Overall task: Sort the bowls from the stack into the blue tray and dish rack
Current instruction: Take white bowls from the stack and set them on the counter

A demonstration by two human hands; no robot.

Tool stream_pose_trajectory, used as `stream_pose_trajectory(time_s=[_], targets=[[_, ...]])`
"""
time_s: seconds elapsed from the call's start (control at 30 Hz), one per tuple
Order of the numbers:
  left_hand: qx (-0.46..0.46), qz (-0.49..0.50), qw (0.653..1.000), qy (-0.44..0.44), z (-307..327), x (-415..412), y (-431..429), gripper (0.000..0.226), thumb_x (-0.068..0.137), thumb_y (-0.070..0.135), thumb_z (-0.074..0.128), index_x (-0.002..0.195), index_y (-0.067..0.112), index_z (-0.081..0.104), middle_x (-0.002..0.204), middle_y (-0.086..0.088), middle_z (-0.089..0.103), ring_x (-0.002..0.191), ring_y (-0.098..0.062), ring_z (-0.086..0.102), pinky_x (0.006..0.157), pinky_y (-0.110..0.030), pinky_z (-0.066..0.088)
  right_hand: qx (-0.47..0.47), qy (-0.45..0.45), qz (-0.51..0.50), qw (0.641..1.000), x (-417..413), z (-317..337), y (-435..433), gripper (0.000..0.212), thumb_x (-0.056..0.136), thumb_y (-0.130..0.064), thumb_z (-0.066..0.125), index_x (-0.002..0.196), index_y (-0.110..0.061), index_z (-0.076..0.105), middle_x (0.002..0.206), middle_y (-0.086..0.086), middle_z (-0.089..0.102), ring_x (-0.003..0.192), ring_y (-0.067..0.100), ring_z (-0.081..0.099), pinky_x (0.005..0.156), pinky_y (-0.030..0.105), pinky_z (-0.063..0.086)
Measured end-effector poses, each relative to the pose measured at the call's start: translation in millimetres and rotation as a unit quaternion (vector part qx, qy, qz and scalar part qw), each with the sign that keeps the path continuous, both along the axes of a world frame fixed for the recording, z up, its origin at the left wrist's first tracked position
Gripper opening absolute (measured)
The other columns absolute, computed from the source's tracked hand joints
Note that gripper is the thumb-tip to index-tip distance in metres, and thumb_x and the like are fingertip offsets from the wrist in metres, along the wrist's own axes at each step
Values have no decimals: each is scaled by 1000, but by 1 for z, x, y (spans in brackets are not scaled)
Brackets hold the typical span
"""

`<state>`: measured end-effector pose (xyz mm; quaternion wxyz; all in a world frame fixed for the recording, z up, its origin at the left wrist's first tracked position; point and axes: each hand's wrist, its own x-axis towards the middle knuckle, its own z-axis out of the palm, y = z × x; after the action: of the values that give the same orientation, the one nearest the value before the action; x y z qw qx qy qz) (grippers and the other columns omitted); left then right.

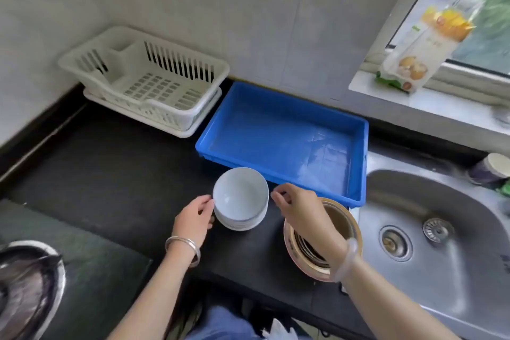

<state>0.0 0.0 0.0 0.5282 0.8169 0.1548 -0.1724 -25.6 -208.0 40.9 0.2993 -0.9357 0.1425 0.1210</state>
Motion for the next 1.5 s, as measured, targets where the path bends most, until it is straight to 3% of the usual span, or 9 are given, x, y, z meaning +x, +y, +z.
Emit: stream_pose_trajectory(time_s=[0.13, 0.23, 0.37, 0.47, 0.67, 0.8, 1.13, 1.37, 1.5], targets=[[6, -3, 1000, -5, -1, 9, -8, 30, 92, 19, 50, 120, 14, 58, 102, -3, 64, 83, -20, 66, 81, -39, 56, -31, -43, -46, 998, 33, -4, 20, 36, 87, -36, 55, 90, -2, 64, 82, 15, 69, 85, 36, 59, 66, 36, 46], [-5, 11, 1000, 2, -5, 9, -8, 29, 91, 17, 50, 119, 14, 58, 102, -4, 65, 81, -20, 66, 79, -39, 57, -57, -38, -25, 997, 37, -14, 28, 25, 84, -23, 56, 67, -6, 47, 62, 10, 48, 64, 31, 42, 46, 31, 27], [-31, 35, 999, 6, -7, 8, -10, 30, 91, 17, 52, 120, 17, 58, 100, 1, 62, 80, -13, 64, 69, -27, 55, -132, -36, 5, 991, 45, -14, 31, 15, 86, -8, 48, 72, -8, 47, 69, 9, 46, 64, 28, 41, 51, 28, 27], [-46, 55, 997, 1, -8, 6, -11, 28, 91, 14, 52, 118, 17, 60, 107, -2, 64, 86, -15, 65, 78, -32, 56, -154, -42, 21, 987, 49, -10, 30, 15, 90, -6, 44, 76, -7, 51, 72, 9, 46, 66, 29, 41, 57, 27, 31], [-55, 74, 996, 6, -8, 9, -14, 24, 92, 19, 51, 112, 14, 64, 107, -7, 67, 81, -15, 66, 83, -36, 56, -70, -67, -44, 994, 48, 4, 10, 23, 84, -9, 48, 62, -3, 43, 57, 13, 40, 62, 29, 33, 48, 33, 23], [32, 46, 998, 3, -5, 15, -24, 31, 85, 16, 61, 117, 15, 61, 104, -2, 65, 84, -20, 64, 87, -42, 55, -19, -97, -89, 991, 46, 17, -6, 21, 82, -12, 53, 73, 5, 61, 75, 24, 65, 73, 40, 50, 59, 35, 42], [143, 56, 987, -38, 11, 14, -38, 16, 83, 4, 60, 91, 17, 62, 93, -1, 63, 87, -23, 62, 78, -43, 57, 18, -89, -87, 992, 32, 16, -26, 20, 87, -19, 55, 78, -6, 67, 74, 11, 68, 72, 28, 65, 64, 29, 50], [110, 91, 988, -59, 21, 13, -32, 19, 80, 2, 61, 87, 19, 64, 86, 4, 63, 83, -17, 61, 76, -40, 58, 34, -101, -82, 991, 36, 25, -28, 18, 85, -19, 56, 71, -12, 64, 70, 8, 70, 71, 25, 67, 67, 29, 51], [43, 120, 990, -58, 32, 24, -11, 23, 79, 1, 63, 80, 24, 62, 80, 7, 63, 75, -13, 61, 54, -25, 54, 47, -119, -77, 989, 44, 40, -19, 18, 82, -19, 56, 66, -12, 62, 59, 3, 69, 60, 15, 68, 64, 27, 53]])
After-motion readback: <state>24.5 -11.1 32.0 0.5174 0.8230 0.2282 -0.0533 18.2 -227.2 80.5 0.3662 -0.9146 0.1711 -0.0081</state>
